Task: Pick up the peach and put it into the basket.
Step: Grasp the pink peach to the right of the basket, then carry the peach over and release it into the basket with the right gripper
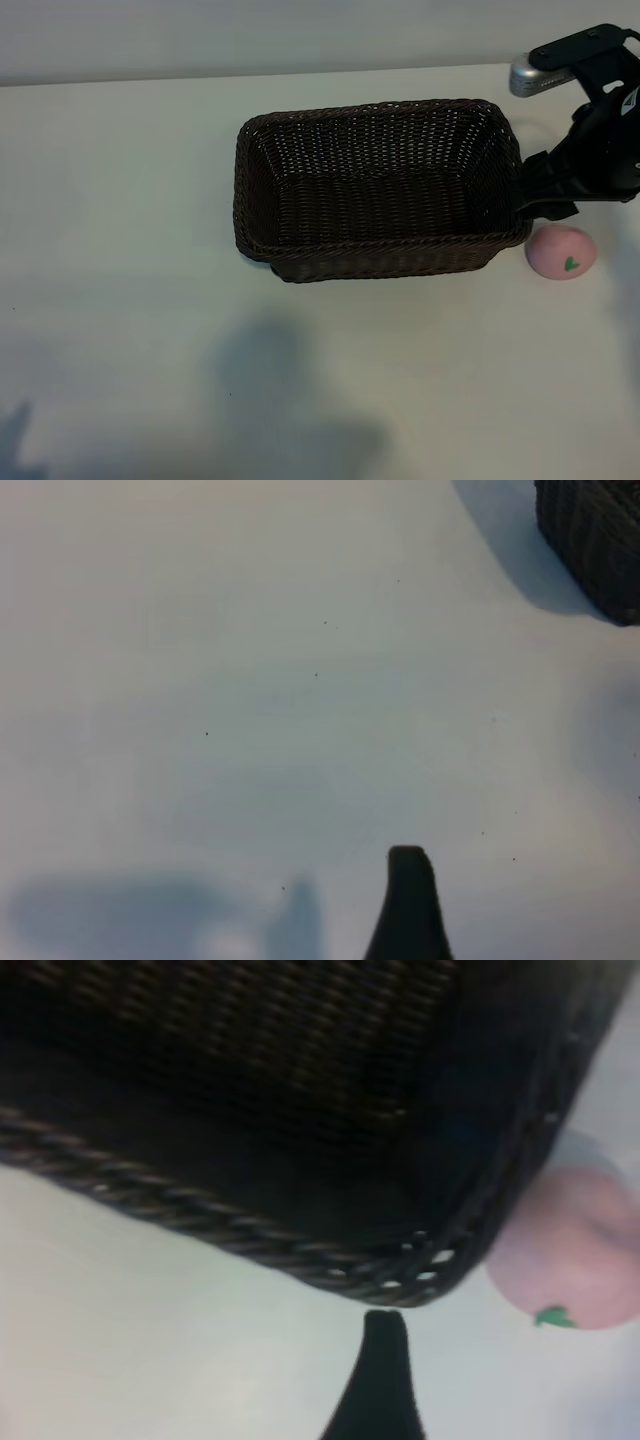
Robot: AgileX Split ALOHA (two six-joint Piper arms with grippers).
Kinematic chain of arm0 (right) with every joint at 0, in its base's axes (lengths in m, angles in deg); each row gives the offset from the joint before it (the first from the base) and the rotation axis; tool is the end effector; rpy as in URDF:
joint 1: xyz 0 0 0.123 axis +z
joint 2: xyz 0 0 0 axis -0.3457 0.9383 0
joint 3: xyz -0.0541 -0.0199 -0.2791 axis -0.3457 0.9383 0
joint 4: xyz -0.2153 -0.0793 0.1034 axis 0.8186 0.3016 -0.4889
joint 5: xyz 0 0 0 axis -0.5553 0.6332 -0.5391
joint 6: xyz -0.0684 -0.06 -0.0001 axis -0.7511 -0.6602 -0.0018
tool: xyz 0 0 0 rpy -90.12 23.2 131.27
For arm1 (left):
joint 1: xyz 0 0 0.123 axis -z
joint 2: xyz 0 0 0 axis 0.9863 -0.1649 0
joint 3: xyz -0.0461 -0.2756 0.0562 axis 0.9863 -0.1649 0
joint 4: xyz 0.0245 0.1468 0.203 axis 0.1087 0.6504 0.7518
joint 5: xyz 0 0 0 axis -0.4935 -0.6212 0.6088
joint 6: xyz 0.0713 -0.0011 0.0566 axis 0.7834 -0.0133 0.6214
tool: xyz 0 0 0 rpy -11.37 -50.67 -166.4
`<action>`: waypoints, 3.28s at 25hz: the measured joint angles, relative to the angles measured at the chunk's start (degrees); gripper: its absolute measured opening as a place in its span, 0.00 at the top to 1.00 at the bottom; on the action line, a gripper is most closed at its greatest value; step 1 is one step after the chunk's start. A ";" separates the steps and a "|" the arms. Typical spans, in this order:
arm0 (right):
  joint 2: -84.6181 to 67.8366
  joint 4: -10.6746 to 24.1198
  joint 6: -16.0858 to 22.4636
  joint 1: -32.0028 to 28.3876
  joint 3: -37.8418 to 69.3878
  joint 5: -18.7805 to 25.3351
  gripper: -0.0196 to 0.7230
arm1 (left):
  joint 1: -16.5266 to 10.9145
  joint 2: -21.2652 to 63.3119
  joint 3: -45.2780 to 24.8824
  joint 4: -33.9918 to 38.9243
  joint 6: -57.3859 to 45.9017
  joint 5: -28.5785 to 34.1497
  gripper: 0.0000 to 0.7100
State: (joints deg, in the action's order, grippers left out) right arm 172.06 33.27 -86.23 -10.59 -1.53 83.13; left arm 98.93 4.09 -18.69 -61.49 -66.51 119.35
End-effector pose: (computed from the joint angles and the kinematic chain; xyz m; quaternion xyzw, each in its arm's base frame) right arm 0.2918 0.0555 0.2594 -0.1084 0.9738 0.0435 0.1950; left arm -0.0045 0.0103 0.2754 0.0872 0.8522 -0.0598 0.5124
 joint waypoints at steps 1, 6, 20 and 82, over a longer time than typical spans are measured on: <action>0.00 1.29 1.54 -0.43 0.00 -0.21 0.17 | 0.00 0.00 0.00 0.00 0.00 0.00 0.22; 1.49 3.28 5.22 -4.54 -0.01 -0.37 0.17 | -1.74 0.00 0.00 -0.06 0.12 0.00 0.22; 13.48 -1.55 4.08 -9.23 -0.06 -0.94 0.18 | -7.91 0.00 0.00 -0.22 0.23 0.00 0.22; 5.07 -4.01 3.06 -0.28 -14.87 9.46 0.92 | -7.91 0.00 0.00 -0.22 0.23 0.00 0.22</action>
State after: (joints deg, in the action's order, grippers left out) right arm 177.12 29.26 -83.17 -10.87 -16.40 92.59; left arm 91.02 4.09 -18.69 -61.71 -66.28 119.35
